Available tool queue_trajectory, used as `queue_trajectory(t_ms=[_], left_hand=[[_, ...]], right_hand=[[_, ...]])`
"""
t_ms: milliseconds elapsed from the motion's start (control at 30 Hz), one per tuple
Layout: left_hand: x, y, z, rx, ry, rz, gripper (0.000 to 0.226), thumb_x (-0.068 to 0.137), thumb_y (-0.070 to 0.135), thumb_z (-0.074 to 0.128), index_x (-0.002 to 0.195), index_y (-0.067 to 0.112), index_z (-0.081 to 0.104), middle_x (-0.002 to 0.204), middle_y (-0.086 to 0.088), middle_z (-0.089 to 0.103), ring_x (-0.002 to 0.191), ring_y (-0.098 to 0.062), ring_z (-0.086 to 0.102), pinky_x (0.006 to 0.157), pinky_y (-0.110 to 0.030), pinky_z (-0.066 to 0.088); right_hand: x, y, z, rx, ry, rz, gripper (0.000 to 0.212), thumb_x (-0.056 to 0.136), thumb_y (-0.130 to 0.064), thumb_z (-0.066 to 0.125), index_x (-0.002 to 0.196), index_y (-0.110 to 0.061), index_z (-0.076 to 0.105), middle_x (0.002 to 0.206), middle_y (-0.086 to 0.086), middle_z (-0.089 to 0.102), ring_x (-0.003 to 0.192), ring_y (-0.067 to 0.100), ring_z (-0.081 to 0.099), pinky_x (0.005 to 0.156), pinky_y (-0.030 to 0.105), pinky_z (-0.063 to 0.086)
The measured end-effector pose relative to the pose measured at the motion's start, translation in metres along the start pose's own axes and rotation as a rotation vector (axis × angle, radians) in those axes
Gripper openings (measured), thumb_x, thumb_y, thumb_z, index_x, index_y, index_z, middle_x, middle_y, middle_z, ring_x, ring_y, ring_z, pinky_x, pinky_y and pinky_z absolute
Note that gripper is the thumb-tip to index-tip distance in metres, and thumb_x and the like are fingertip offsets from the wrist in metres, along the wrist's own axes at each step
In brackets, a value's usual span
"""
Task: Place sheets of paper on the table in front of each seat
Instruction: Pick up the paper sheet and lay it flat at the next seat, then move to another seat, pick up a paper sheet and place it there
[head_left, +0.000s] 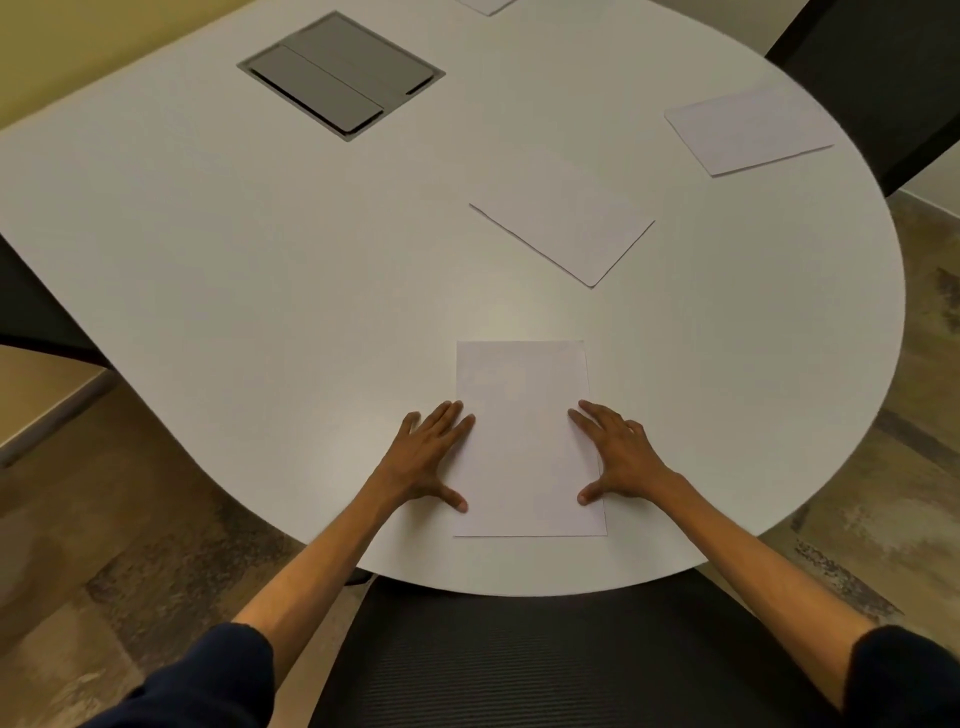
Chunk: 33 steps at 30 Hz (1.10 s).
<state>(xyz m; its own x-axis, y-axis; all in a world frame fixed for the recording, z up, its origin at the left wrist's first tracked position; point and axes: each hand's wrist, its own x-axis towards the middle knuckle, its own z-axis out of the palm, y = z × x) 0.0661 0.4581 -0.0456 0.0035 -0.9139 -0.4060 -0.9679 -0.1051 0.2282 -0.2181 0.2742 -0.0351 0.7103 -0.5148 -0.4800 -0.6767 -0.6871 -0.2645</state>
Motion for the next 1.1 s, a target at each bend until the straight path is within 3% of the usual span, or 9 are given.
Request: queue_trajectory(t_ms=[433,600,767,867,967,1100], left_hand=[[-0.002,0.003,-0.004,-0.04,-0.04,0.003,0.14,0.057,0.083,0.067,0.156,0.023,-0.011,0.165,-0.004,-0.015,0.153,-0.021,-0.014,0.121,-0.052,-0.003],[-0.019,0.009,-0.007,-0.131,0.054,0.01,0.143,0.055,0.084,0.066,0.155,0.023,-0.016,0.165,0.0,-0.017,0.152,-0.018,-0.016,0.122,-0.047,-0.003],[-0.04,0.028,-0.026,-0.172,0.117,-0.036,0.137,0.061,0.085,0.062,0.156,0.02,-0.014,0.163,0.003,-0.019,0.151,-0.015,-0.016,0.125,-0.044,0.0],[-0.054,0.052,-0.046,-0.214,0.261,-0.089,0.12,0.072,0.087,0.044,0.157,0.02,-0.007,0.16,0.009,-0.017,0.148,-0.009,-0.019,0.126,-0.042,0.003],[-0.066,0.077,-0.075,-0.245,0.47,-0.13,0.105,0.081,0.084,0.03,0.157,0.021,-0.005,0.161,0.009,-0.015,0.149,-0.008,-0.019,0.123,-0.036,-0.002],[-0.075,0.105,-0.121,-0.247,0.631,-0.129,0.096,0.088,0.078,0.021,0.158,0.018,-0.004,0.164,0.006,-0.012,0.15,-0.009,-0.019,0.125,-0.041,-0.002]], right_hand=[[-0.002,-0.008,-0.005,0.006,-0.015,0.032,0.134,0.056,-0.057,0.085,0.155,-0.025,0.001,0.164,-0.002,-0.002,0.15,0.019,0.004,0.119,0.046,0.013],[-0.015,-0.015,-0.018,0.122,0.045,0.069,0.129,0.057,-0.05,0.088,0.155,-0.026,0.006,0.162,0.001,0.006,0.149,0.023,0.012,0.117,0.045,0.022],[-0.047,-0.022,-0.031,0.176,0.071,0.101,0.116,0.069,-0.047,0.082,0.155,-0.024,0.007,0.162,0.002,0.009,0.148,0.021,0.015,0.117,0.042,0.022],[-0.07,-0.03,-0.045,0.217,0.176,0.125,0.097,0.08,-0.055,0.069,0.154,-0.023,0.015,0.161,0.001,0.016,0.146,0.019,0.021,0.117,0.041,0.024],[-0.094,-0.043,-0.067,0.234,0.406,0.141,0.077,0.089,-0.058,0.054,0.152,-0.022,0.025,0.158,-0.001,0.026,0.144,0.016,0.026,0.115,0.041,0.025],[-0.122,-0.067,-0.103,0.295,0.671,0.155,0.064,0.095,-0.057,0.044,0.148,-0.023,0.033,0.153,-0.003,0.035,0.141,0.014,0.032,0.115,0.04,0.025]])
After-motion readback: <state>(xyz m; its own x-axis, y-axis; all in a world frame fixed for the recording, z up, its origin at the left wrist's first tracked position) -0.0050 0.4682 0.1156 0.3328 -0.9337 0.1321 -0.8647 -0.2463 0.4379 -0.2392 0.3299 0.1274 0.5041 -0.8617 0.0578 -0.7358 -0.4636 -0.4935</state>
